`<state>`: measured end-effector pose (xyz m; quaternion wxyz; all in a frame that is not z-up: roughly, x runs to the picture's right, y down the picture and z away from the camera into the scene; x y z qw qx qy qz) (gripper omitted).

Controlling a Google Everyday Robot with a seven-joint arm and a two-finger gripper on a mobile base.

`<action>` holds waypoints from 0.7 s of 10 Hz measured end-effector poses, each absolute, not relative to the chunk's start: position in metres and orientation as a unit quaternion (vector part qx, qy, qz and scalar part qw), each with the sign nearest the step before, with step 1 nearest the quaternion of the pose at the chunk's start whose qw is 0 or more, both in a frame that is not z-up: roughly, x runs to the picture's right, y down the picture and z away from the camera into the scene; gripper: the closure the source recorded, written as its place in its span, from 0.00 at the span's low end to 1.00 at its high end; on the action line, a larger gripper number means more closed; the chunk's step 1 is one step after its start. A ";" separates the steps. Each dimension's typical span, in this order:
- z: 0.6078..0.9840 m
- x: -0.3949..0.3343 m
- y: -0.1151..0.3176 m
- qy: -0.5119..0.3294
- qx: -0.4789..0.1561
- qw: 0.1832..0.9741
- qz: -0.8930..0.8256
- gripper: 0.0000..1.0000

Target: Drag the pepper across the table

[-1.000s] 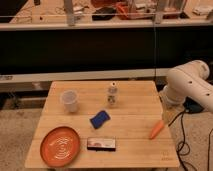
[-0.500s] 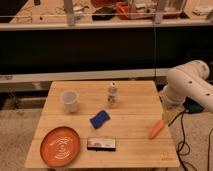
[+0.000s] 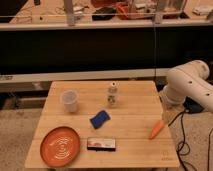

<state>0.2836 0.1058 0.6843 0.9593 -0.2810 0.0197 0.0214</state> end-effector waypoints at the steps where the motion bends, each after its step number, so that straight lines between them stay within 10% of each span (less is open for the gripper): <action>1: 0.684 0.284 0.106 0.020 -0.281 0.959 0.021 0.20; 7: 0.697 0.278 0.131 -0.002 -0.284 0.959 -0.014 0.20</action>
